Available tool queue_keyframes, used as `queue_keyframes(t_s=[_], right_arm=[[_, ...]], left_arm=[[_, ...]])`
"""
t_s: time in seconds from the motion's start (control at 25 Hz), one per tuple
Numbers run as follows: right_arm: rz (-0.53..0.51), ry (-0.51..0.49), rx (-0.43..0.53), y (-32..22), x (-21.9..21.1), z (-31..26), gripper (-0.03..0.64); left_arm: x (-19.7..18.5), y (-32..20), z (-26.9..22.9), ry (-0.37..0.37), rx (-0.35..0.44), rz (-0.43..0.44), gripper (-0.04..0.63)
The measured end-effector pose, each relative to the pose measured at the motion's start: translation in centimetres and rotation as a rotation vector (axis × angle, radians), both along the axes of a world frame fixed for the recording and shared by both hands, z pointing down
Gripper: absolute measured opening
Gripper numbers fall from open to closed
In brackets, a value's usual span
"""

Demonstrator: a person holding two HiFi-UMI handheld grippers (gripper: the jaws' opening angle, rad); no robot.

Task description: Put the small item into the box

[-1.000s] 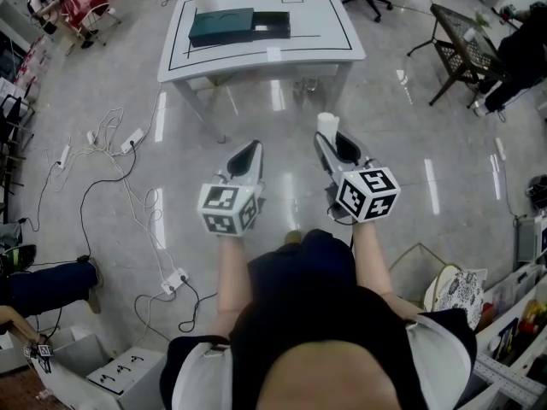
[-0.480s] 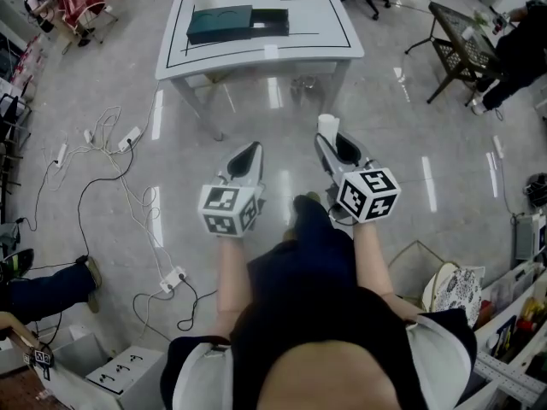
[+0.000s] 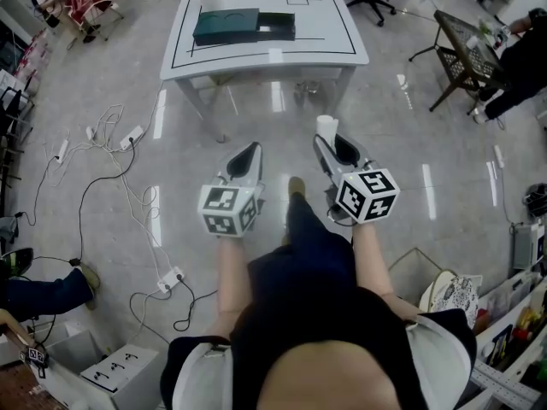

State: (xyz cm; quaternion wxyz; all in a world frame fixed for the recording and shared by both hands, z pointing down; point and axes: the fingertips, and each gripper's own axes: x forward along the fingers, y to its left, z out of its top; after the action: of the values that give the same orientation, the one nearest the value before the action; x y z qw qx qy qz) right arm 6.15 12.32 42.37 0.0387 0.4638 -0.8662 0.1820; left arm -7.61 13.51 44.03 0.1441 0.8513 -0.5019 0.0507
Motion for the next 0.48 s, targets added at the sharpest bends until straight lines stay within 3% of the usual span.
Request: queue_keyframes(t_s=[0.48], right_arm=[[-0.014,-0.018,0.002,-4.2,-0.8,-0.2,0.127]], left_arm=[[-0.2,-3.9,-0.4,-0.029,0.007,0.004,0.009]])
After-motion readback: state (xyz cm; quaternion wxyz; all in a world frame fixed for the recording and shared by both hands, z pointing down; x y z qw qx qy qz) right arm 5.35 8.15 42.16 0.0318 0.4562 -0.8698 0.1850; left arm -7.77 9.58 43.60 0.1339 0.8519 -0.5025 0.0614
